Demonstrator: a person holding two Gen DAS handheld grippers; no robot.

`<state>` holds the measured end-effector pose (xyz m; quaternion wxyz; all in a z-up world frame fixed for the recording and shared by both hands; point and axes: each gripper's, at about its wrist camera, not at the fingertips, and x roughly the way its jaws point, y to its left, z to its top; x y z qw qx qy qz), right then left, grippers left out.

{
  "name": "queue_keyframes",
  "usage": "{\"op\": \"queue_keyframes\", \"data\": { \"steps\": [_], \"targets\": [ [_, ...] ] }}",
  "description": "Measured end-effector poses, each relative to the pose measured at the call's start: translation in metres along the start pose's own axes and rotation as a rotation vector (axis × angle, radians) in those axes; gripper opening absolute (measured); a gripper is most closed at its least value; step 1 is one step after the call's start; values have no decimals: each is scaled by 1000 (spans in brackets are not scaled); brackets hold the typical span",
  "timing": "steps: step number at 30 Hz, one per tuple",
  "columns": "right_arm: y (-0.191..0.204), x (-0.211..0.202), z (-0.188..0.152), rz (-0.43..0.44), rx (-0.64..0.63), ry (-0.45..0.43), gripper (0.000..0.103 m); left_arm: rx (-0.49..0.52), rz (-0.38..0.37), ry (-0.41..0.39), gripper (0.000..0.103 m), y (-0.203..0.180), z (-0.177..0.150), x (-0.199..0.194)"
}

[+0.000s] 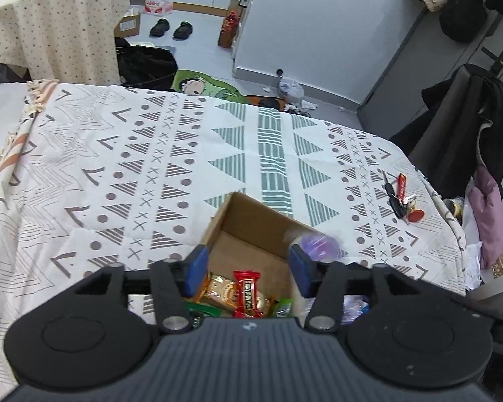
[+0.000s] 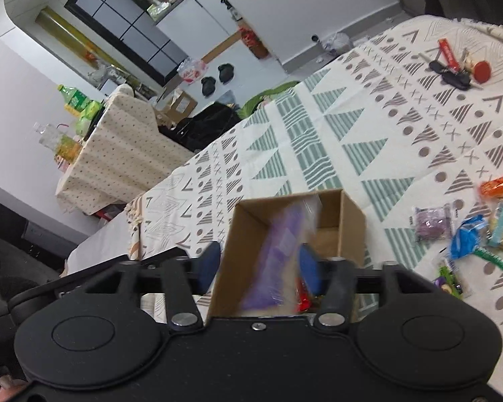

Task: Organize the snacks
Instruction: 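Carry the red bar and purple-white pack over the box and open both tools, then move both open tools back from the box toward the snack pile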

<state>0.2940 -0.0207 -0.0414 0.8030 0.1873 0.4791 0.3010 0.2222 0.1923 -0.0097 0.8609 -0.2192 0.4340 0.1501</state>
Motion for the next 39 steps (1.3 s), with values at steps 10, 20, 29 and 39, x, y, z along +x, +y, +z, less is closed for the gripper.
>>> {"op": "queue_keyframes", "data": {
  "steps": [10, 20, 29, 39],
  "targets": [
    [-22, -47, -8, -76, -23, -39, 74, 41, -23, -8, 77, -22, -11, -19],
    [-49, -103, -17, -140, -35, -79, 90, 102, -31, -8, 87, -66, -43, -42],
    [-71, -149, -28, -141, -72, -100, 101, 119, -20, -15, 97, -96, -70, -70],
    [-88, -187, -35, -134, -120, -117, 103, 126, -3, -14, 102, -123, -107, -89]
  ]
}}
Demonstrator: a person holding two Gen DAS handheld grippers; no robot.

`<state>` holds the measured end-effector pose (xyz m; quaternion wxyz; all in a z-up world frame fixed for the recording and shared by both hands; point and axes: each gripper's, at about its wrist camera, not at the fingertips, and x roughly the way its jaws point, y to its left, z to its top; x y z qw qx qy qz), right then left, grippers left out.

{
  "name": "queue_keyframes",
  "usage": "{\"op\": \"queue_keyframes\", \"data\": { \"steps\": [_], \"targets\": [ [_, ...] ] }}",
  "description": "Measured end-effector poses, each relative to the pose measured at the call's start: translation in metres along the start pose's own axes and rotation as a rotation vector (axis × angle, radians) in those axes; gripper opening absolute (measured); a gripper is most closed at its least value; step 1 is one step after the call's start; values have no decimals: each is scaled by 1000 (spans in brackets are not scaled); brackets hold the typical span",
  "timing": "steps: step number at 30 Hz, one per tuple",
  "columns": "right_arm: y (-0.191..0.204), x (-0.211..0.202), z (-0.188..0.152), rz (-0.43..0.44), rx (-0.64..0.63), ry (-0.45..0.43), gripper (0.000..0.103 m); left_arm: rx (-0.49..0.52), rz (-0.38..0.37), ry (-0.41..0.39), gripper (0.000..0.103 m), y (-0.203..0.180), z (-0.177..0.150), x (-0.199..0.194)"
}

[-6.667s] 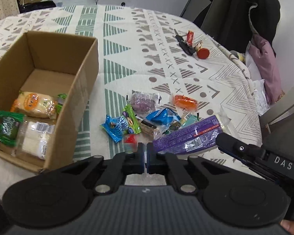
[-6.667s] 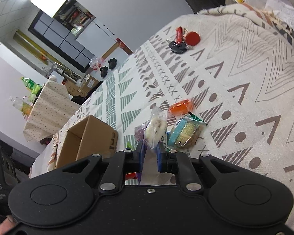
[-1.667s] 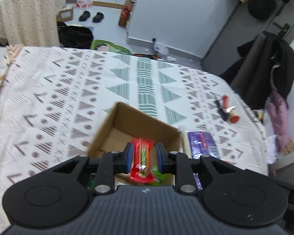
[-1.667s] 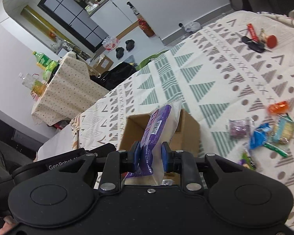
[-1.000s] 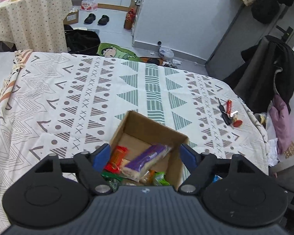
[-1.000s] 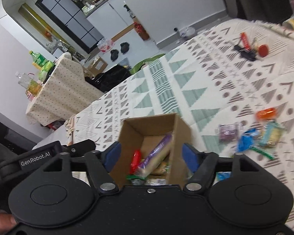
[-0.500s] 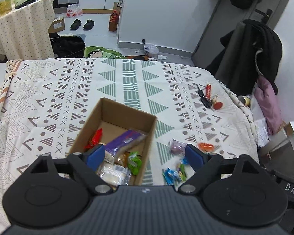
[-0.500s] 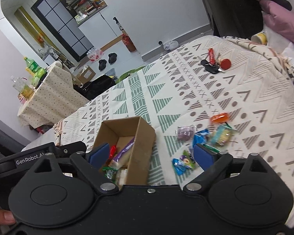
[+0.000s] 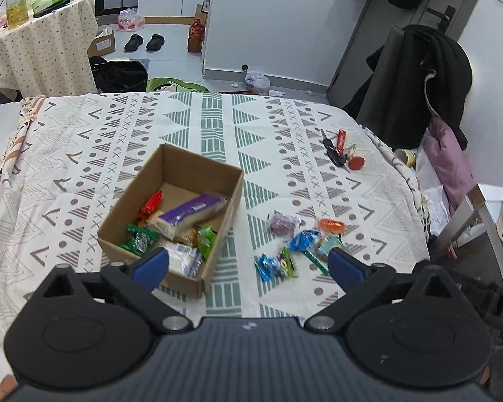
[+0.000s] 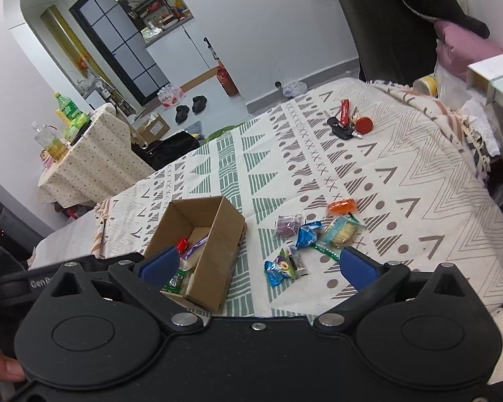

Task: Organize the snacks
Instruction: 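Move both open tools back from the box toward the snack pile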

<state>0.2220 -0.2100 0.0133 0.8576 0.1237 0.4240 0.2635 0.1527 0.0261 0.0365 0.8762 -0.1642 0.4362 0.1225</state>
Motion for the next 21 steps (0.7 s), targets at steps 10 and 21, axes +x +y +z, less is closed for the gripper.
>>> {"op": "queue_keyframes", "data": {
  "steps": [10, 21],
  "targets": [
    [-31, -7, -4, 7, 16, 7, 103, 3, -19, -2, 103, -26, -19, 1],
    [-68, 14, 0, 12, 84, 20, 103, 8, -26, 12, 103, -42, -18, 28]
  ]
}}
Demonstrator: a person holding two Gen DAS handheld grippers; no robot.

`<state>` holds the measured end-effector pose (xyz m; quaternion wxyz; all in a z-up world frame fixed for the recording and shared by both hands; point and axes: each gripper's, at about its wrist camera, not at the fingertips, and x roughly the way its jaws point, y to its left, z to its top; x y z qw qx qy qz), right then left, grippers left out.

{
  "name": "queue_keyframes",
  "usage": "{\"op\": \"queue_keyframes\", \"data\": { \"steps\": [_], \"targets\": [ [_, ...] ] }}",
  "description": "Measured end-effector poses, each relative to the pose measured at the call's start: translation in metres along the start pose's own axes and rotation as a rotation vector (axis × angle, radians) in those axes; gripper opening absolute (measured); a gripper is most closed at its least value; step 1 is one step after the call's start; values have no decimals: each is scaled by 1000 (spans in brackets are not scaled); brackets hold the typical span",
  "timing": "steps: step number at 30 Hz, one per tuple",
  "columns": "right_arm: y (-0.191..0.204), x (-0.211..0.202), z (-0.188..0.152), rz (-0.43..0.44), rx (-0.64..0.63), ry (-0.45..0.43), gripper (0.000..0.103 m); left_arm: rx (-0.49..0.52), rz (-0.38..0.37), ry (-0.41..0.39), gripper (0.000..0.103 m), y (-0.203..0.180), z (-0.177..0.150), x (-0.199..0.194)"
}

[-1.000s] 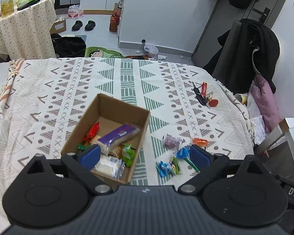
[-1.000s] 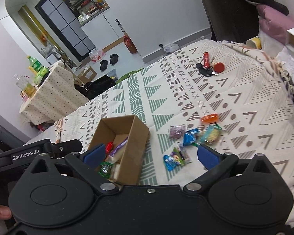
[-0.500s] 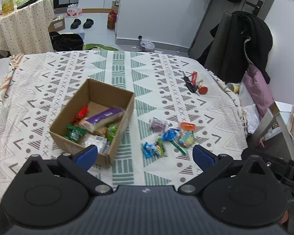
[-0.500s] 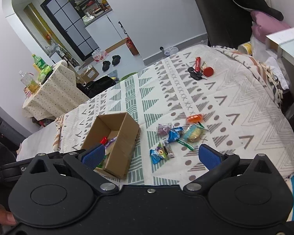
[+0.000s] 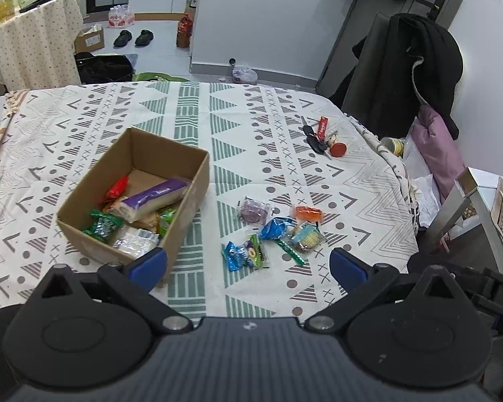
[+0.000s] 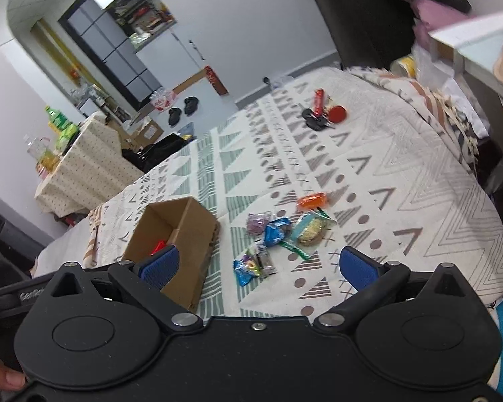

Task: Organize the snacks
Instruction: 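Move both open tools back from the box toward the snack pile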

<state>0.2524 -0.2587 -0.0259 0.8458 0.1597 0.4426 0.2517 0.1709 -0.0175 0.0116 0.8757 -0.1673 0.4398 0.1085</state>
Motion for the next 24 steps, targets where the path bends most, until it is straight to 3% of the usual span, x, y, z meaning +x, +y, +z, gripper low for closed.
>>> {"op": "queue_keyframes", "data": {
  "steps": [9, 21, 24],
  "targets": [
    [-30, 40, 5, -5, 110, 27, 100, -38, 6, 49, 102, 3, 9, 41],
    [-51, 95, 16, -9, 203, 117, 77, -124, -19, 130, 99, 13, 14, 108],
    [-56, 108, 18, -16, 219, 140, 73, -143, -32, 161, 91, 14, 13, 126]
  ]
}}
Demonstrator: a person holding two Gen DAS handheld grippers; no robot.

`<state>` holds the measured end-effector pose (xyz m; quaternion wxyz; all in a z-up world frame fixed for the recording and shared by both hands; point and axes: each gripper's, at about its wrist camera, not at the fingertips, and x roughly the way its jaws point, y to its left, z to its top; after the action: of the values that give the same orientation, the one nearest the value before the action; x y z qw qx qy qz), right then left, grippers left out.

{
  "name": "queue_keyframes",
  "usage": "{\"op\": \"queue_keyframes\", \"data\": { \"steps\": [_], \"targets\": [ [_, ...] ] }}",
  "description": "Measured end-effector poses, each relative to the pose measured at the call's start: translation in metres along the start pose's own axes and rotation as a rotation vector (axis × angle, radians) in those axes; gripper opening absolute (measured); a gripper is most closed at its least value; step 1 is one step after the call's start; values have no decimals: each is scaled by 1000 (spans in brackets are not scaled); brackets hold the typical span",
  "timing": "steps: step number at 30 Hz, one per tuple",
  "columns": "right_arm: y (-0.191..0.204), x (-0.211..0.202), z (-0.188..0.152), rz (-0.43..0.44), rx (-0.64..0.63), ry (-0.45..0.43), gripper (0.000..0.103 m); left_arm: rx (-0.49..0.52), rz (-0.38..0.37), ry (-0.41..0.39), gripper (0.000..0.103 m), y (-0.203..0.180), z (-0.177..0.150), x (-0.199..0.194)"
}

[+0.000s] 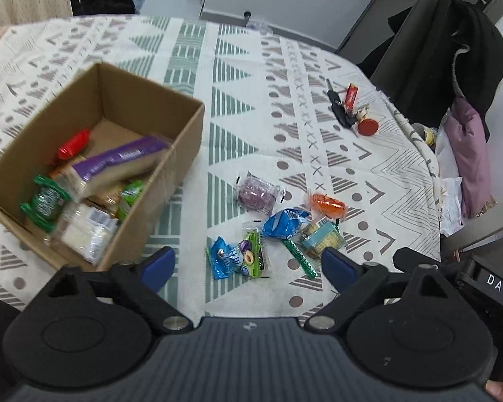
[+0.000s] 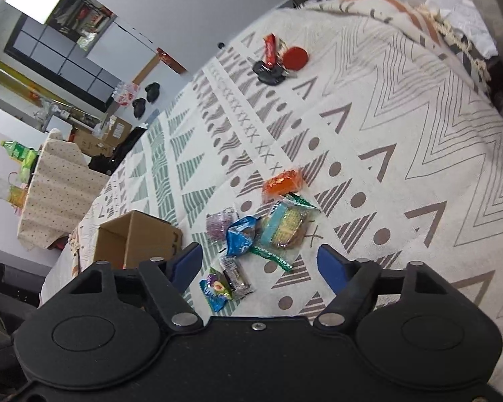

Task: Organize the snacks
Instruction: 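Move both open tools back from the box toward the snack pile, then grasp the blue candy packet with the left tool while the right grasps the green-wrapped cake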

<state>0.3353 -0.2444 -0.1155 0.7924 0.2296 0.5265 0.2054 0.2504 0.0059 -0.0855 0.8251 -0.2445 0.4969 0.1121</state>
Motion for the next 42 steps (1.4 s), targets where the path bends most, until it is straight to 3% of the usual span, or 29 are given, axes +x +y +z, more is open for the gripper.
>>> {"op": "queue_keyframes", "data": {
  "steps": [7, 19, 27, 34, 36, 37, 42],
  "targets": [
    [-7, 31, 10, -16, 34, 46, 65, -65, -6, 59, 69, 11, 3, 42],
    [-16, 80, 16, -66, 76, 133, 64, -99, 13, 149, 61, 23, 2, 101],
    [-18, 105, 19, -98, 88, 150, 65, -84, 16, 134, 56, 22, 4, 110],
    [-7, 116, 23, -153, 61, 156, 66, -96, -6, 146, 35, 26, 11, 106],
    [-4, 119, 23, -176, 42, 152, 60, -86, -3, 141, 34, 24, 11, 102],
    [-2, 120, 22, -202, 29, 150, 47, -84, -2, 137, 33, 23, 11, 100],
    [-3, 108, 21, -190, 42, 152, 40, -79, -14, 108, 33, 21, 13, 84]
  ]
}}
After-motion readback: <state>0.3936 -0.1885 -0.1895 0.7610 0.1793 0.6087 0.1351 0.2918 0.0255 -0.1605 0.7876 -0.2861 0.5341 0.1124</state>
